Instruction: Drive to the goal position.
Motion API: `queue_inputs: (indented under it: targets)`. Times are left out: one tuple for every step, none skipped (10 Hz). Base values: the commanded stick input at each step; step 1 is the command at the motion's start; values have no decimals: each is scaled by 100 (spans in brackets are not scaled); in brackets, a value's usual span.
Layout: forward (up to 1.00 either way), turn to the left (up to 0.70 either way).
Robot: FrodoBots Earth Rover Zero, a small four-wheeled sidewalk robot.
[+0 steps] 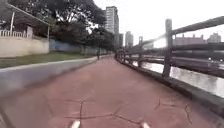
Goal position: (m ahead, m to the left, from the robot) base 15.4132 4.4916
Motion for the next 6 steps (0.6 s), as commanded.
queue_inputs:
  targets:
    - [70,0]
    - [70,18]
    - [70,35]
    - [70,17]
    - [70,0]
    - [70,0]
